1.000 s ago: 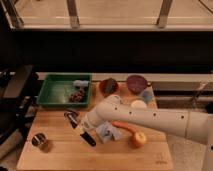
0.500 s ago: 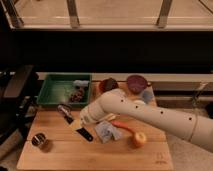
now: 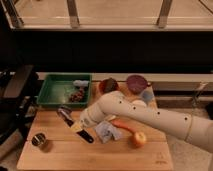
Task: Place brush in table surface
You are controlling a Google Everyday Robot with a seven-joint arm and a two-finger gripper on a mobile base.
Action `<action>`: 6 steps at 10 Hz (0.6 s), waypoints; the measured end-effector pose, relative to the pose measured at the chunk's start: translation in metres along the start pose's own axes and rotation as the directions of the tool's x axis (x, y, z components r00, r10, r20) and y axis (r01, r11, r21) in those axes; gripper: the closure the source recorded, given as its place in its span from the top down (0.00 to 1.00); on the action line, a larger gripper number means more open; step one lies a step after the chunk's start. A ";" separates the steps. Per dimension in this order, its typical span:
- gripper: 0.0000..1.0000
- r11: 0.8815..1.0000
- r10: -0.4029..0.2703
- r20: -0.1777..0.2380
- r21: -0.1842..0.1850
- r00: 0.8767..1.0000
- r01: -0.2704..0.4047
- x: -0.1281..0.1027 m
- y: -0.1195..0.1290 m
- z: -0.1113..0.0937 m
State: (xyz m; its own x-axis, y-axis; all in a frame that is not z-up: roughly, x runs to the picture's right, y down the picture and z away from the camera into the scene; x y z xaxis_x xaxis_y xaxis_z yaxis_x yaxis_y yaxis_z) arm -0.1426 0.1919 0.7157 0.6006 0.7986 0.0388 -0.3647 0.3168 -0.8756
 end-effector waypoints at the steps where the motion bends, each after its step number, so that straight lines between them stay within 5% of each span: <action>1: 0.10 1.000 0.014 -0.013 -0.001 1.000 -0.014 0.008 -0.006 0.008; 6: 0.12 0.996 0.092 -0.081 0.020 0.992 -0.091 0.040 -0.043 0.039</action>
State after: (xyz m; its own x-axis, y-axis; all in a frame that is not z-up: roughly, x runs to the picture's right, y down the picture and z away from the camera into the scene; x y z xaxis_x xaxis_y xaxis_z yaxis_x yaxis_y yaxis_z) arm -0.1309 0.2301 0.7742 0.6200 0.7804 -0.0811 -0.4316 0.2529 -0.8659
